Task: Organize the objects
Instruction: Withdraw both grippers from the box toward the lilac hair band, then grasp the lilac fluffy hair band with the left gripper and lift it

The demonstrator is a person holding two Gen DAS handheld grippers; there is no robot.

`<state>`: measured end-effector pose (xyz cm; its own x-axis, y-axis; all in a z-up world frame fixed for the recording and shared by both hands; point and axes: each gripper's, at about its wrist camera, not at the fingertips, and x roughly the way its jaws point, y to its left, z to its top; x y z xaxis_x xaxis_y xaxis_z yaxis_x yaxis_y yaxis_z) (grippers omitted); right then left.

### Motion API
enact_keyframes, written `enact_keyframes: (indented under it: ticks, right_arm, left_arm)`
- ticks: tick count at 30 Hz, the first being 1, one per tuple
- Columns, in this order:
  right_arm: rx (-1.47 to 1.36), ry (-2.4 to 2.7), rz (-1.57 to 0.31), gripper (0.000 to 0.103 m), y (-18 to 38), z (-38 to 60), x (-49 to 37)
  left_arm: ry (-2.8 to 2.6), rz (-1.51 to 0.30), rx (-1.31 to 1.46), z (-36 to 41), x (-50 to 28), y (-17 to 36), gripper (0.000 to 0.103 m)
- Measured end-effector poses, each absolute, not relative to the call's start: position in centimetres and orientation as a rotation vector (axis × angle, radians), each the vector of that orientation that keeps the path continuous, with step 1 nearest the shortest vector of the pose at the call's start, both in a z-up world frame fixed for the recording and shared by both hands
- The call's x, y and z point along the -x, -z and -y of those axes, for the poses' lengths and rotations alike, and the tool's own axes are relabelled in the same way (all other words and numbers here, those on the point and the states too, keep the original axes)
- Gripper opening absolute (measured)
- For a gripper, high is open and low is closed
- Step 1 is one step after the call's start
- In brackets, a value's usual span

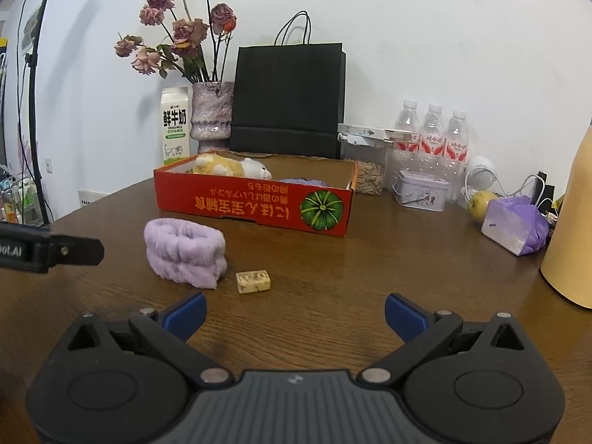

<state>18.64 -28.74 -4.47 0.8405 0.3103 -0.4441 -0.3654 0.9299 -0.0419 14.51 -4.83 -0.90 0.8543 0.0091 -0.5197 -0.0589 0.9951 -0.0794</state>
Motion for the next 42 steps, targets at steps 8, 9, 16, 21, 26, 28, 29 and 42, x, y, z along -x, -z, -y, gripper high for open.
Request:
enact_keyframes:
  ticks: [8,9,16,21,26,28,29,42]
  right_arm:
    - [0.085,-0.321,-0.478,0.103,5.2,30.2,-19.9]
    - [0.076,-0.316,-0.483,0.103,5.4,30.4,-20.1]
    - [0.015,-0.277,-0.504,0.103,5.9,31.4,-20.8]
    - [-0.016,-0.227,-0.498,0.103,6.0,32.0,-21.1]
    - [-0.031,-0.209,-0.502,0.103,6.2,32.3,-21.3]
    - [-0.026,-0.21,-0.505,0.103,6.3,32.1,-21.3]
    - [-0.023,-0.212,-0.507,0.103,6.3,32.0,-21.3]
    - [0.002,-0.228,-0.54,0.103,6.7,31.3,-21.8]
  left_arm:
    - [-0.031,-0.567,0.054,6.3,-15.6,1.8,0.103]
    - [-0.028,-0.568,0.05,6.4,-15.8,1.8,0.103]
    - [-0.024,-0.566,0.011,7.8,-18.1,2.0,0.103]
    - [-0.031,-0.572,-0.025,8.6,-20.1,2.3,0.103]
    - [-0.029,-0.586,-0.048,9.2,-22.0,2.9,0.103]
    - [-0.031,-0.591,-0.047,9.4,-22.7,3.1,0.103]
    - [-0.033,-0.593,-0.043,9.4,-23.0,3.2,0.103]
    - [-0.065,-0.573,0.032,9.0,-26.2,4.4,0.103]
